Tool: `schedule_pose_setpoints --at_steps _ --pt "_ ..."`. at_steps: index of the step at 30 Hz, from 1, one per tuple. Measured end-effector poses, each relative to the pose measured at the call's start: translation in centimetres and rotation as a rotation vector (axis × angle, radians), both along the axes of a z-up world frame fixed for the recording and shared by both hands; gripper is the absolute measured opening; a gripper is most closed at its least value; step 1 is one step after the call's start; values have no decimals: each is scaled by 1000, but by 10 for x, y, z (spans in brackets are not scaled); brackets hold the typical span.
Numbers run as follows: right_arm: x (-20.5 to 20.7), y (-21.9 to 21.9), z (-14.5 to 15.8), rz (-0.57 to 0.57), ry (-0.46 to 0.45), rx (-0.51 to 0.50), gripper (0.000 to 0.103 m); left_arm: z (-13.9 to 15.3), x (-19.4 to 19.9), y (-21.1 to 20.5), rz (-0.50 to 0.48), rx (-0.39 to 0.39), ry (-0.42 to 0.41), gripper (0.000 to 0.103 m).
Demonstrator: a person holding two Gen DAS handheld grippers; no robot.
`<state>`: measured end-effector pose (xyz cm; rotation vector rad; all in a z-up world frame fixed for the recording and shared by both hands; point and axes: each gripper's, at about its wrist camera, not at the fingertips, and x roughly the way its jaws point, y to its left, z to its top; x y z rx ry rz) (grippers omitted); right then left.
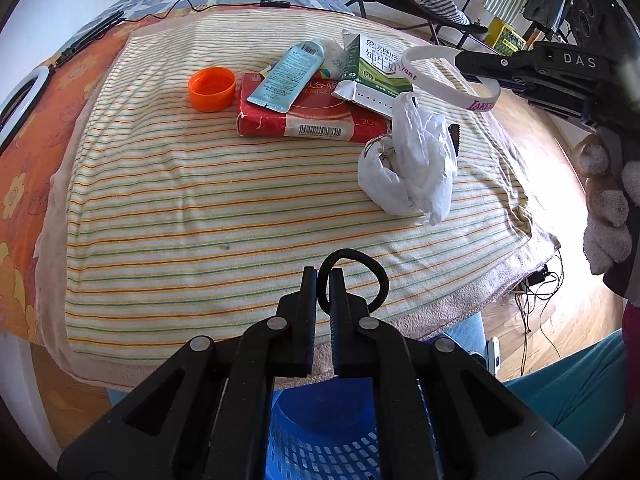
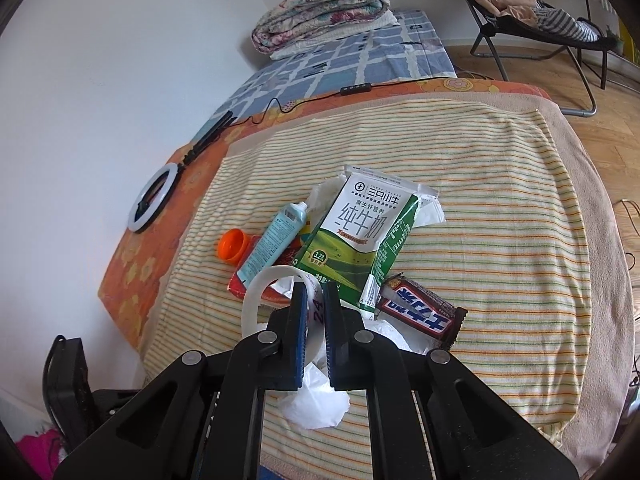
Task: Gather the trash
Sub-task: 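Carry both items over the blue basket and open both grippers to drop them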
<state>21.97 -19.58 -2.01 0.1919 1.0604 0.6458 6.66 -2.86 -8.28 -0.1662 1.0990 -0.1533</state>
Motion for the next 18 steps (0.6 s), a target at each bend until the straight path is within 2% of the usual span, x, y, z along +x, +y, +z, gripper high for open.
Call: schedule_pose_setpoints --at_steps 9,18 --pt "-53 -9 16 56 -50 -19 6 13 -32 5 -16 -1 -26 4" --pt "-121 -12 7 113 -53 -67 7 7 -70 0 -36 9 -20 4"
